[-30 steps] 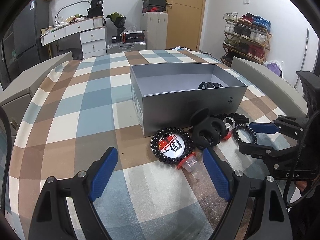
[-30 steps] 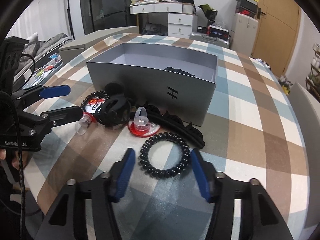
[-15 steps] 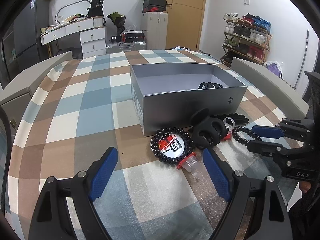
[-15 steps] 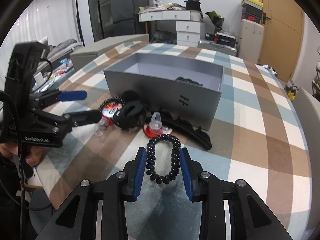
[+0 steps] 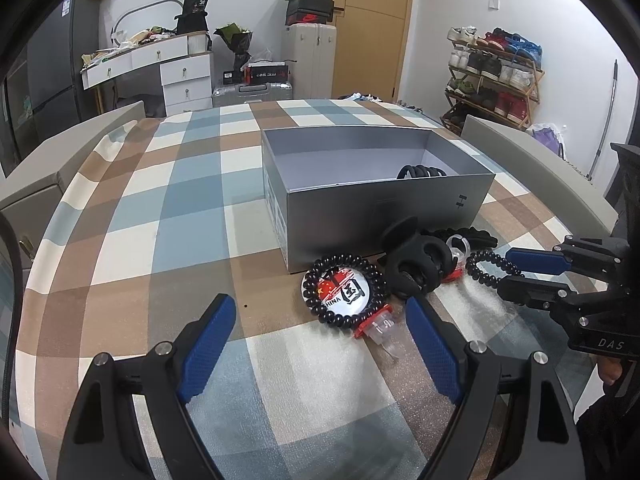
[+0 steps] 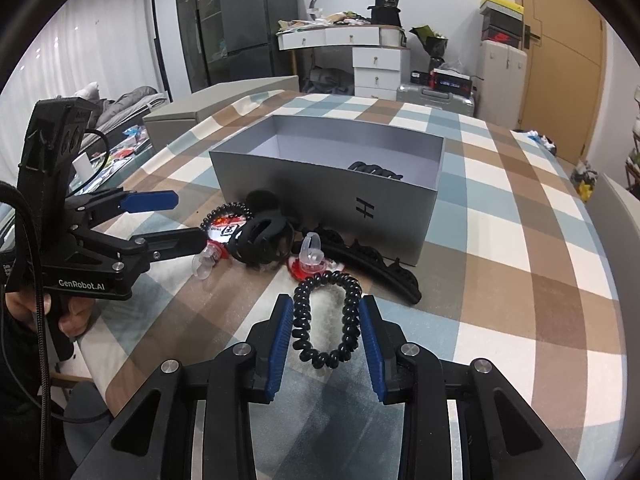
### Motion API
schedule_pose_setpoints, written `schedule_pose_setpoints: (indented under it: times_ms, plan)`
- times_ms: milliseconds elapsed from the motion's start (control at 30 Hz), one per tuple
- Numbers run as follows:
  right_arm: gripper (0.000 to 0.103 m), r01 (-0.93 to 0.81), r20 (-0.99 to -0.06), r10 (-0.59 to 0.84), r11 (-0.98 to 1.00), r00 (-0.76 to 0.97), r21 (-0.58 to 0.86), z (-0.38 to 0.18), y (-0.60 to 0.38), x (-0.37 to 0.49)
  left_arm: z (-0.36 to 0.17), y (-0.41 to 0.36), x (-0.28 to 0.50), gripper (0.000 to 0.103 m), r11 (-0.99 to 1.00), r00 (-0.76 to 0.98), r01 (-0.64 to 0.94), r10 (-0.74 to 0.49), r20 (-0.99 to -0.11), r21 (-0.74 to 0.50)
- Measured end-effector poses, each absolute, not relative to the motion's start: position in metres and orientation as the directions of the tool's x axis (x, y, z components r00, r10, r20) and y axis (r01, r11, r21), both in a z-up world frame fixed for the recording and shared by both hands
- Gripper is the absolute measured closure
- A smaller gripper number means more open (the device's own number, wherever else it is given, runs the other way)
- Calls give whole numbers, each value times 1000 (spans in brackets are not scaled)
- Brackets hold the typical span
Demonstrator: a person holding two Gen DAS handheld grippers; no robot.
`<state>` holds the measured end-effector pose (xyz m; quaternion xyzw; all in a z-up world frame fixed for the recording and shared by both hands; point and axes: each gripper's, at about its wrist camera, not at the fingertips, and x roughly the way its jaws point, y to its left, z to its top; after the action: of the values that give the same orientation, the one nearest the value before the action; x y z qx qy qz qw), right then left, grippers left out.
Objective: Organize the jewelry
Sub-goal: 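Lift the coil tie with the right gripper while the left gripper grasps the clear red-based item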
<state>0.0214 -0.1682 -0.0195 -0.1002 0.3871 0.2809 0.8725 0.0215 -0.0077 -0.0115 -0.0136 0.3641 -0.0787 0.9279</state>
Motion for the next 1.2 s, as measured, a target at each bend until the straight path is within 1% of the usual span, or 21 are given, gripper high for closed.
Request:
schedule_pose_setpoints:
  times_ms: [333, 500, 567, 600, 633, 667, 700, 733, 833, 1200]
  plan:
    - [70, -572, -679, 457, 818, 575, 66, -8, -174, 15, -11, -16, 18, 19, 983, 717, 172, -170, -676, -64]
    - [70, -570, -668, 469, 817, 578, 81, -5, -175, 16, -14, -26, 17, 19, 970, 672, 234, -212, -709, -68]
    - [70, -570, -665, 471, 818, 580, 83, -4, -176, 15, -14, -28, 17, 22, 966, 664, 247, -225, -713, -75]
    - [70, -571, -664, 472, 817, 580, 82, -4, -176, 15, -14, -28, 17, 29, 963, 657, 256, -238, -715, -85]
    - [70, -570, -663, 472, 817, 582, 81, -4, -176, 15, -15, -29, 16, 41, 960, 649, 264, -247, -719, -92]
    - [70, -570, -662, 473, 817, 581, 83, -3, -176, 15, -17, -31, 17, 46, 958, 639, 270, -251, -727, -94]
    - [70, -570, -662, 473, 817, 581, 84, -3, -176, 15, -19, -32, 18, 57, 957, 629, 275, -249, -736, -89]
    - [70, -569, -661, 474, 818, 582, 85, -3, -177, 15, -19, -33, 18, 66, 957, 624, 277, -245, -742, -84]
    - [70, -570, -659, 476, 817, 583, 85, -2, -177, 15, -19, -34, 17, 78, 953, 619, 290, -255, -743, -86]
    - [70, -566, -646, 482, 819, 592, 92, 0, -180, 14, -13, -35, 7, 80, 949, 654, 305, -268, -708, -77]
